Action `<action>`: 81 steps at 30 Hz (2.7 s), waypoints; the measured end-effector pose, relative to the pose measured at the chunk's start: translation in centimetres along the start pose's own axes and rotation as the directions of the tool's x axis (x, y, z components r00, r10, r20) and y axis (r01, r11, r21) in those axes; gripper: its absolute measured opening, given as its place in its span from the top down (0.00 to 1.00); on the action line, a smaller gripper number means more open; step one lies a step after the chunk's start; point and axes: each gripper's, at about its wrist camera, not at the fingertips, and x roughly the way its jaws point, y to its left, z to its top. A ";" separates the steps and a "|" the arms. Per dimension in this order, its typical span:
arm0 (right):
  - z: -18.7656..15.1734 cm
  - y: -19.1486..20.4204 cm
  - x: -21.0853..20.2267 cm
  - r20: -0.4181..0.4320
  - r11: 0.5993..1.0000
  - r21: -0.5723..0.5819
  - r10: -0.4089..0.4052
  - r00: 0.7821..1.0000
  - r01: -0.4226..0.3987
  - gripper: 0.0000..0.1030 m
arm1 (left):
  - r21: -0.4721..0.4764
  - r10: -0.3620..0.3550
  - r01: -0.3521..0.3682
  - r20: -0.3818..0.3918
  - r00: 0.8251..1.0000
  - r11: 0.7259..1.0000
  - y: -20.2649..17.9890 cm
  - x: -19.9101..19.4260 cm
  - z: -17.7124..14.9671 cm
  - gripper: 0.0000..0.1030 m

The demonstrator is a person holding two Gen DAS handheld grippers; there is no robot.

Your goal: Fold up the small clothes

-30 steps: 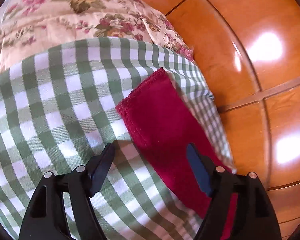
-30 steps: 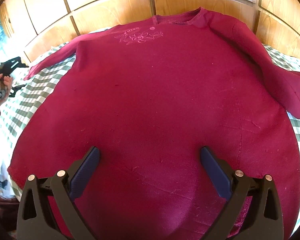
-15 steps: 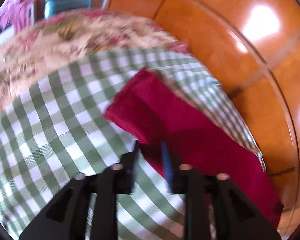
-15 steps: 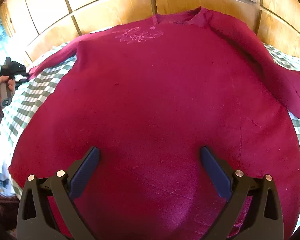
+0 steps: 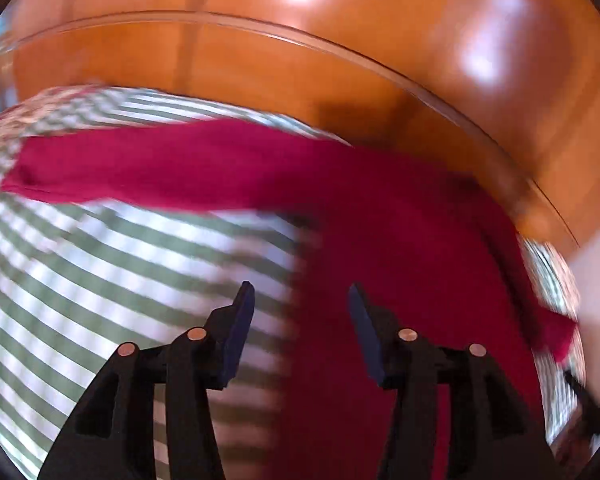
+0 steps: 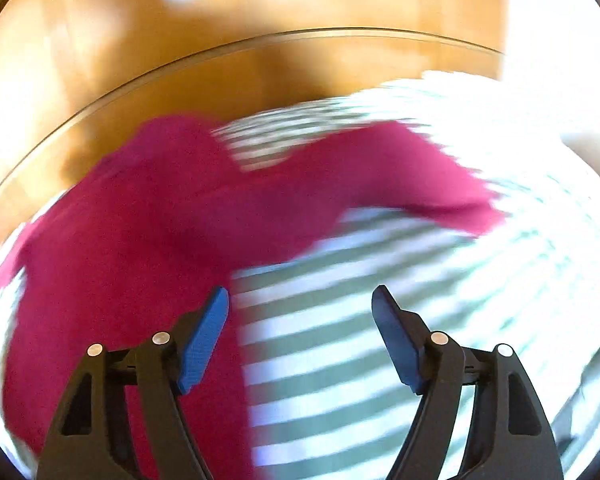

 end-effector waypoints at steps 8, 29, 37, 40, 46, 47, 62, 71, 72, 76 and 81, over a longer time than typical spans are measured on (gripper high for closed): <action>1.9 -12.0 3.1 0.007 0.964 0.260 -0.064 0.998 0.060 0.28 | 0.106 -0.057 0.073 -0.142 0.988 0.992 -6.3 2.1 -4.5 0.49; 16.3 -15.5 0.2 0.183 0.963 0.246 -0.162 0.970 0.114 1.00 | 0.150 0.031 -0.002 -0.191 0.981 0.989 -8.1 4.2 -6.1 0.36; 14.1 -17.7 2.2 0.103 0.964 0.266 -0.024 0.994 -0.004 0.15 | 0.175 0.039 -0.006 -0.187 0.981 0.985 -8.8 4.8 -6.2 0.30; 11.4 -17.4 2.2 0.072 0.966 0.243 0.075 0.995 -0.090 0.15 | 0.181 0.043 -0.009 -0.187 0.981 0.983 -9.0 4.9 -6.3 0.29; 8.2 -16.1 6.2 -0.010 0.958 0.231 0.178 0.984 -0.171 0.15 | 0.185 0.056 -0.021 -0.186 0.981 0.982 -9.4 5.1 -6.3 0.29; 8.0 -15.9 7.0 -0.019 0.955 0.238 0.190 0.982 -0.180 0.26 | 0.186 0.059 -0.024 -0.186 0.981 0.982 -9.4 5.1 -6.3 0.29; 17.0 -16.4 2.6 0.127 0.976 0.177 -0.153 0.980 0.129 0.98 | 0.190 0.068 -0.032 -0.183 0.981 0.981 -10.2 6.1 -6.1 0.25; 19.3 -16.0 9.9 0.045 0.955 0.159 -0.260 0.965 0.250 0.14 | 0.192 0.057 -0.019 -0.196 0.979 0.981 -10.0 6.0 -5.7 0.25; 18.9 -15.9 9.9 0.055 0.953 0.167 -0.266 0.962 0.254 0.13 | 0.190 0.055 -0.017 -0.197 0.979 0.982 -9.7 5.6 -5.5 0.25; 16.6 -13.1 9.4 0.024 0.982 0.108 -0.156 0.988 0.152 0.13 | 0.153 0.079 -0.052 -0.176 0.981 0.987 -7.3 4.0 -5.0 0.25; 10.2 -6.3 8.2 -0.151 0.989 -0.004 0.142 0.978 -0.145 0.13 | 0.085 0.120 -0.108 -0.158 0.980 0.991 -2.7 1.5 -5.3 0.25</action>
